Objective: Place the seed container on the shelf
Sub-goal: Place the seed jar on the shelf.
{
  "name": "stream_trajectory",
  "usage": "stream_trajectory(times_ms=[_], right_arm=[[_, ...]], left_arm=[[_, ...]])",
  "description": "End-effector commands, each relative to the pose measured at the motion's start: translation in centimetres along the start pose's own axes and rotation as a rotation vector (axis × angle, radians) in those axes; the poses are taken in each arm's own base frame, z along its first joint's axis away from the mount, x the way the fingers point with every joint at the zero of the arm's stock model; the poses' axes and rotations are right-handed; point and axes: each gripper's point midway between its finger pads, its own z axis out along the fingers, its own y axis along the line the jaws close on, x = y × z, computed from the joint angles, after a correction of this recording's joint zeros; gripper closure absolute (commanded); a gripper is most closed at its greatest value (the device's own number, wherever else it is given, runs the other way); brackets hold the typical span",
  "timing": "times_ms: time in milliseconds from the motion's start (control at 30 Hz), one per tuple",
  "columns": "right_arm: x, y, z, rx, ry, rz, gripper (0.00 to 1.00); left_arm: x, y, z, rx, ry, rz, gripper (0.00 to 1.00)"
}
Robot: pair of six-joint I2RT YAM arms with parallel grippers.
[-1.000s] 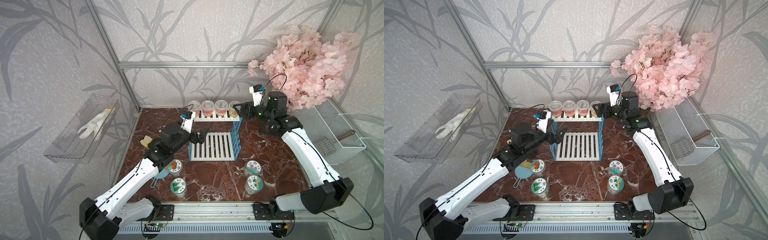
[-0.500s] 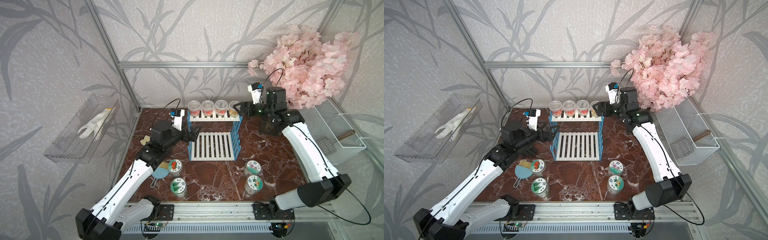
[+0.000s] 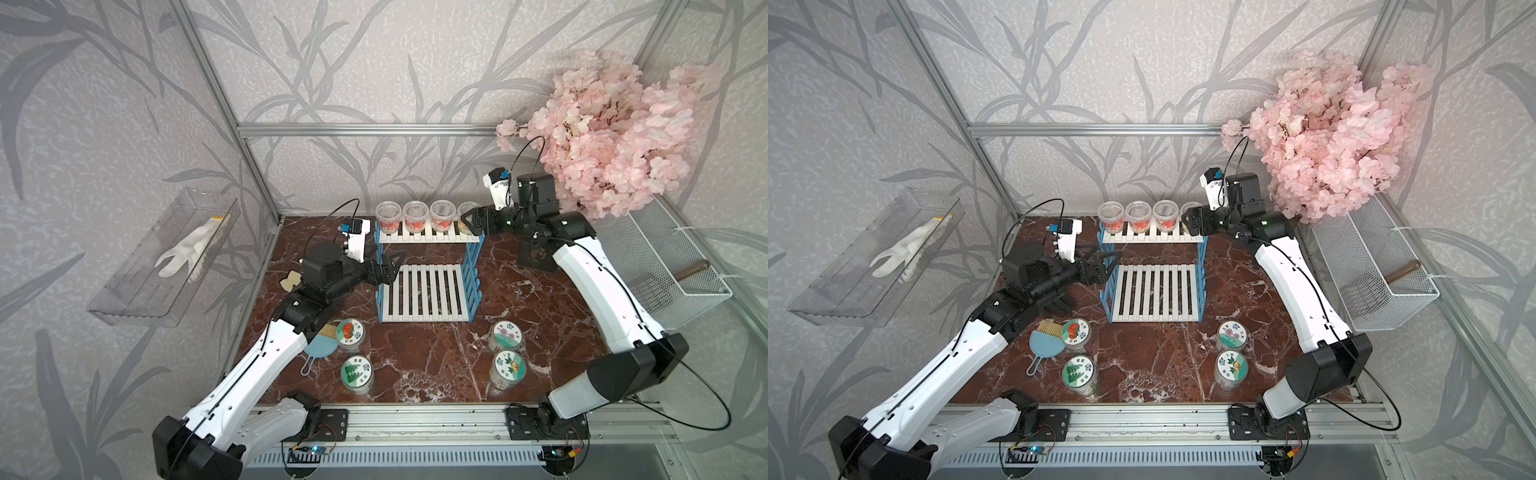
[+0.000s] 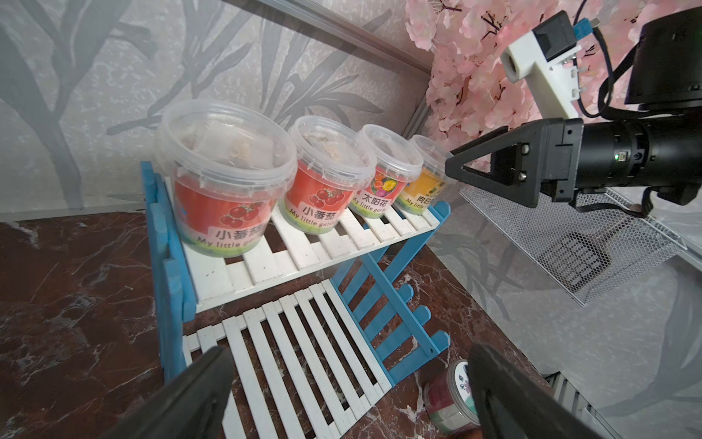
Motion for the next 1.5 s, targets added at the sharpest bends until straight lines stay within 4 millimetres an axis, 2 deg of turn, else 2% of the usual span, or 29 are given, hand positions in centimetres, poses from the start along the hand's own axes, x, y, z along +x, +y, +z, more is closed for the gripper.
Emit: stream_trajectory(times_ms=[0,267,900,1267,1467], right_arm=[[-0.5,-0.1,-0.2,0.02,-0.003,-0.035,0.15],[-0.7,0.0,-0.1,0.013,-0.019,-0.035,0.18],[-0.5,-0.1,0.2,0.008,-0.023,-0.047,0.24],[-0.8,1.0,-2.2,-0.019,-0.089,-0.055,0.15],[-0.2,1.7,-3.6,-0.045,-0.123,-0.045,0.13]], left_arm=[[-0.6,-1.2,0.0,0.066,-0.014,0.008,0.0],[0.3,-1.1,0.9,0.067,0.018,0.005,0.0],[0.3,-0.8,0.8,0.052,-0.004,0.004,0.0],[0.2,-1.0,0.1,0.052,-0.008,0.017,0.0],[0.1,-1.0,0.1,0.05,-0.012,0.005,0.0]])
